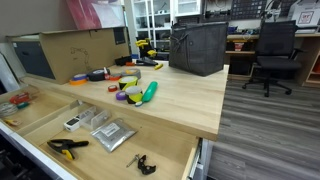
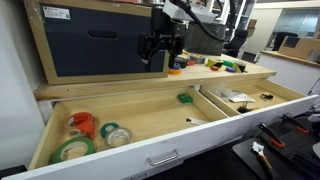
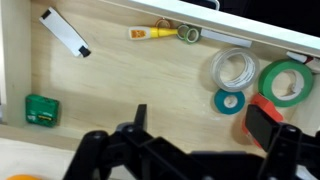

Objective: Put the green tape from the counter in the topmost drawer on the left.

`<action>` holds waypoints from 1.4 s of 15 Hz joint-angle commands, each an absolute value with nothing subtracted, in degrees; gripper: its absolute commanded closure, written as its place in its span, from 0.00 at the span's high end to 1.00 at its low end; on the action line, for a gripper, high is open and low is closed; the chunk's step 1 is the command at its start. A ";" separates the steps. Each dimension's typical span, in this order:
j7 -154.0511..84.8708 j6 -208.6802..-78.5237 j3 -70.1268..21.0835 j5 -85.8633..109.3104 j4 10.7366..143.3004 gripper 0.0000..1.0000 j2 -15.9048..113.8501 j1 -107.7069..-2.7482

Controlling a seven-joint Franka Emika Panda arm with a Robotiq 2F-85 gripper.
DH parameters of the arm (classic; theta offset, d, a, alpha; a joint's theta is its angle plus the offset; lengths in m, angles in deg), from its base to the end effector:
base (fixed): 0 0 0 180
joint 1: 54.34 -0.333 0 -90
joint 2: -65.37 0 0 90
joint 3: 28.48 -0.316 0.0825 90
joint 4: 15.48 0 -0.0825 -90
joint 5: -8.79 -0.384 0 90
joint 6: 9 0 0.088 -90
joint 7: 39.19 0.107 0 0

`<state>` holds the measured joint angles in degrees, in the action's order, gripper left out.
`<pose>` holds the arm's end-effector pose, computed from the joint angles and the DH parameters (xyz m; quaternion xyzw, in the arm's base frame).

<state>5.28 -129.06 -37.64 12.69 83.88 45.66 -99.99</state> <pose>0.3842 0.5239 0.3852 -0.9947 -0.1019 -0.0093 0.0066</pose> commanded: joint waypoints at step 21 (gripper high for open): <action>-1.19 -136.46 -43.11 11.18 113.58 1.00 64.20 -73.80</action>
<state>2.38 -134.93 -42.70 12.73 112.22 63.91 -75.95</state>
